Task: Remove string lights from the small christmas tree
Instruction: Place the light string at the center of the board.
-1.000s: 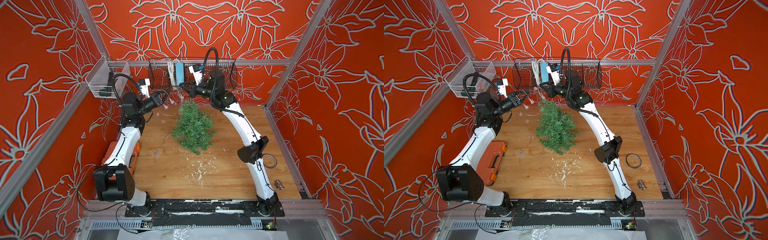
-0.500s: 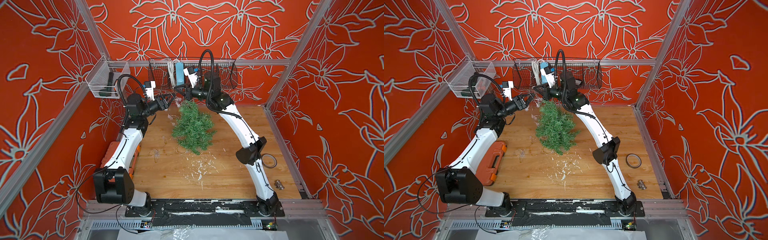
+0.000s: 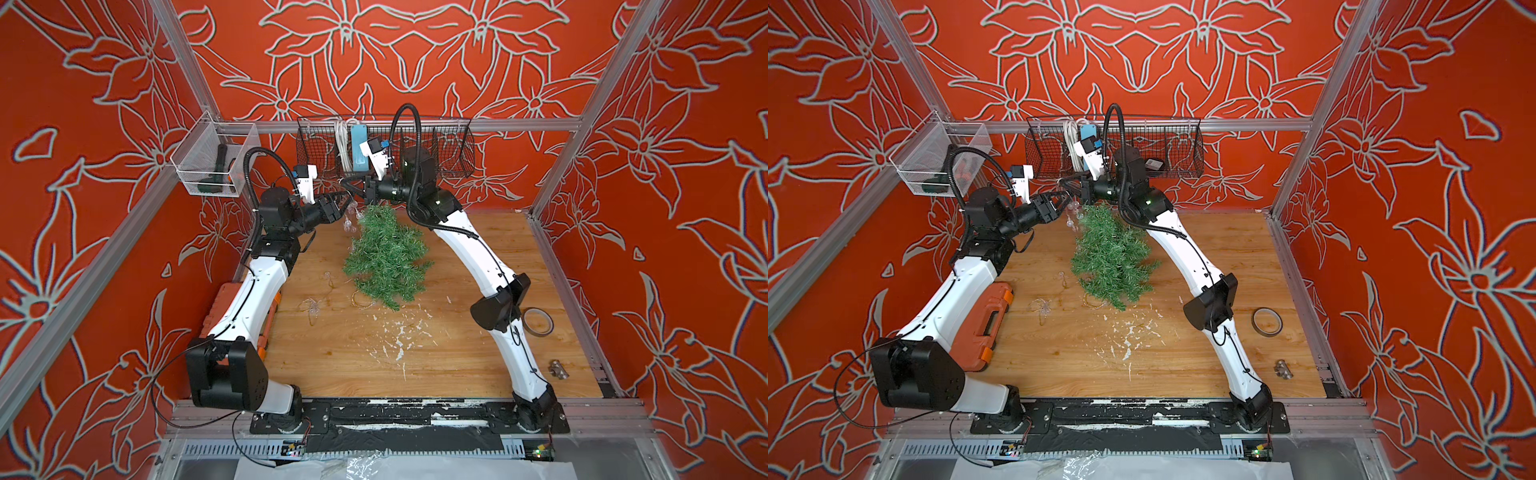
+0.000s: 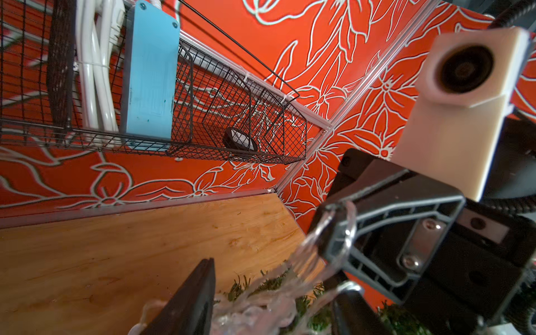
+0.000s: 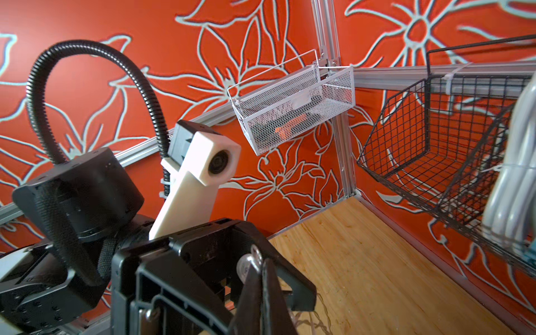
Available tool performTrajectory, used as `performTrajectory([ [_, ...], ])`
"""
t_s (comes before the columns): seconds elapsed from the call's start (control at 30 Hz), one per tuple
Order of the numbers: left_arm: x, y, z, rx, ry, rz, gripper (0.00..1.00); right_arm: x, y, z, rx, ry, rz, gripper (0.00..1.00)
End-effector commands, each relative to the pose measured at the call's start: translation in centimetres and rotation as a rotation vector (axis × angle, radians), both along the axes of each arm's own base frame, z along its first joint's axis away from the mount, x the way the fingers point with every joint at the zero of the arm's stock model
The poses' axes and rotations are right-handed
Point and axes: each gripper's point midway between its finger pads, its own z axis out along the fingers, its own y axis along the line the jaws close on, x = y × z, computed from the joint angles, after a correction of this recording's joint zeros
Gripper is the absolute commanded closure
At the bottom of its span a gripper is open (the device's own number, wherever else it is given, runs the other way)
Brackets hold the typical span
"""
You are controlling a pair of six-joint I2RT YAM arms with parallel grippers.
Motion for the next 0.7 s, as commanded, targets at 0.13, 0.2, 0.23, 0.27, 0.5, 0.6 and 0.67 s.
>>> performTrajectory([
  [0.13,0.4,0.3,1.2,0.031,-0.057,0.035,0.53,-4.5,0.1,4.2,0.074,-0.041,0.106,1.00],
  [0.2,0.4,0.3,1.3,0.032,-0.058,0.039,0.59,-4.7,0.0,4.5,0.076,-0.046,0.105,1.00],
  [0.23,0.3,0.4,1.3,0.033,-0.060,0.041,0.62,-4.8,-0.1,4.6,0.079,-0.050,0.107,1.00],
  [0.27,0.2,0.4,1.5,0.033,-0.066,0.043,0.65,-4.9,-0.1,4.7,0.081,-0.054,0.107,1.00],
  [0.5,0.2,0.9,2.0,0.043,-0.076,0.080,0.91,-4.8,-0.3,4.6,0.070,-0.061,0.080,1.00],
  [0.6,0.0,1.1,2.4,0.039,-0.079,0.091,1.00,-4.6,-0.6,4.6,0.064,-0.066,0.056,1.00],
  [0.67,0.0,1.4,2.7,0.041,-0.083,0.113,1.00,-4.3,-0.8,4.5,0.057,-0.072,0.030,0.98],
])
